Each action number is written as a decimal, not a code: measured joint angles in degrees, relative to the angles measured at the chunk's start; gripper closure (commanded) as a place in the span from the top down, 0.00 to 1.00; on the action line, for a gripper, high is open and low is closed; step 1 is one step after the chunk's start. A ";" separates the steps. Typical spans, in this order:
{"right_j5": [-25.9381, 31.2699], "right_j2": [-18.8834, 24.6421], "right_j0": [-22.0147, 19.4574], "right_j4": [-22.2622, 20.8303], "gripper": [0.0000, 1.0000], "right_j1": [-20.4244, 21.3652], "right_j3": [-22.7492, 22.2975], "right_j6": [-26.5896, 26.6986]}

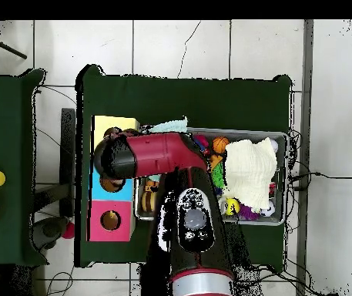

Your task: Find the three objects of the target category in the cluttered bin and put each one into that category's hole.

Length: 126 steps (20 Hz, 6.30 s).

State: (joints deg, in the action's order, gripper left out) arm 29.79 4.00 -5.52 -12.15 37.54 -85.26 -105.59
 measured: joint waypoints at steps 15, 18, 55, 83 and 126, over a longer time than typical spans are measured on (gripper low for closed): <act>0.15 3.27 -15.43 -9.49 0.00 -2.36 -0.10 1.45; 0.15 3.27 -15.96 -8.83 0.00 -2.65 -0.55 1.45; -0.28 4.83 -13.43 3.05 1.00 -10.20 -7.23 1.45; -18.27 -0.17 -7.65 -4.06 0.00 -18.82 3.03 1.45; 43.02 5.35 -22.69 2.12 0.00 11.86 -13.46 1.45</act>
State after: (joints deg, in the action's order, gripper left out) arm 72.81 9.34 -28.22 -10.03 49.40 -98.72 -104.14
